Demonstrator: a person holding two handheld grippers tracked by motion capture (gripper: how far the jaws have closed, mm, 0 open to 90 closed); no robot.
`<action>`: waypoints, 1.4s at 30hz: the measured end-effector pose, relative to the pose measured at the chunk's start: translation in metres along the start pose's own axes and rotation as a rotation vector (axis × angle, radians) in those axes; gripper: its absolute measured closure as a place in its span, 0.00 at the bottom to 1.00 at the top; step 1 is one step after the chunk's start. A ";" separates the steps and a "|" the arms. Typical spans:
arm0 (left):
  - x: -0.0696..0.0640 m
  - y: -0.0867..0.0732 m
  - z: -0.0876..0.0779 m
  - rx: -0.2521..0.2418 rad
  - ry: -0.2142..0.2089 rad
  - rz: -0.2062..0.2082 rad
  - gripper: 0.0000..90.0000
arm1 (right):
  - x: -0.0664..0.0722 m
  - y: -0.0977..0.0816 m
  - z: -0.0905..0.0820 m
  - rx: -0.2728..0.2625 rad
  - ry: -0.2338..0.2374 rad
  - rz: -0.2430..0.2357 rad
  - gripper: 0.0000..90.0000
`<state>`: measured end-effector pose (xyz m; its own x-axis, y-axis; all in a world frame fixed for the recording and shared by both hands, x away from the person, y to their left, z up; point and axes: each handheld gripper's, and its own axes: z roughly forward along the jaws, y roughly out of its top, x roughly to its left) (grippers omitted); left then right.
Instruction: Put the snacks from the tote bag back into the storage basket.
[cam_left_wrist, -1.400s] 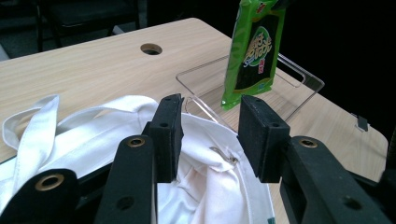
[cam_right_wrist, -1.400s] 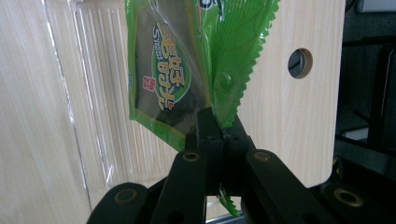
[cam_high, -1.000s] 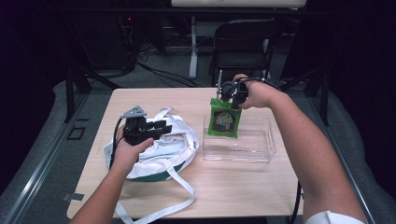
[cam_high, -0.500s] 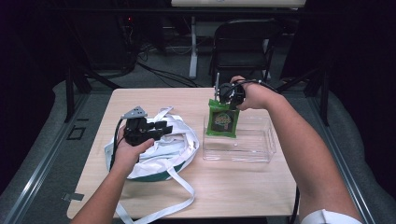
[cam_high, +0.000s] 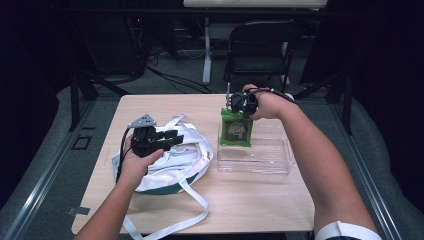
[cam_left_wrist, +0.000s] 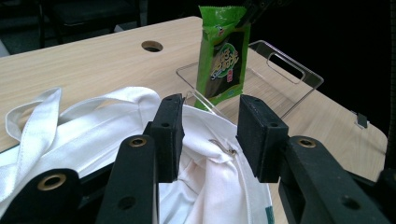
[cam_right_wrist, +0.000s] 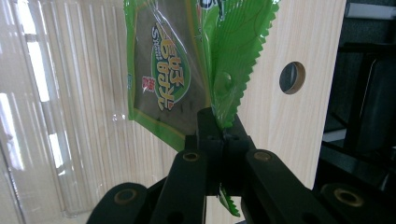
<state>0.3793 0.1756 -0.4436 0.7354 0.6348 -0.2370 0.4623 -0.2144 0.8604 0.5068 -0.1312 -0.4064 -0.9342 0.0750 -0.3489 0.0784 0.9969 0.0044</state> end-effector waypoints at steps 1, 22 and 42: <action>0.000 0.000 0.000 0.001 0.001 0.000 0.68 | 0.000 0.000 0.001 0.001 -0.002 0.000 0.99; 0.000 0.000 0.001 0.011 0.006 0.006 0.68 | 0.006 0.008 0.022 0.015 -0.050 -0.031 0.99; 0.000 -0.001 0.002 0.006 0.008 0.003 0.68 | 0.006 0.007 0.024 0.005 -0.072 -0.021 0.86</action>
<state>0.3802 0.1742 -0.4451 0.7327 0.6403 -0.2304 0.4629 -0.2209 0.8584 0.5106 -0.1240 -0.4311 -0.9082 0.0520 -0.4154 0.0607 0.9981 -0.0079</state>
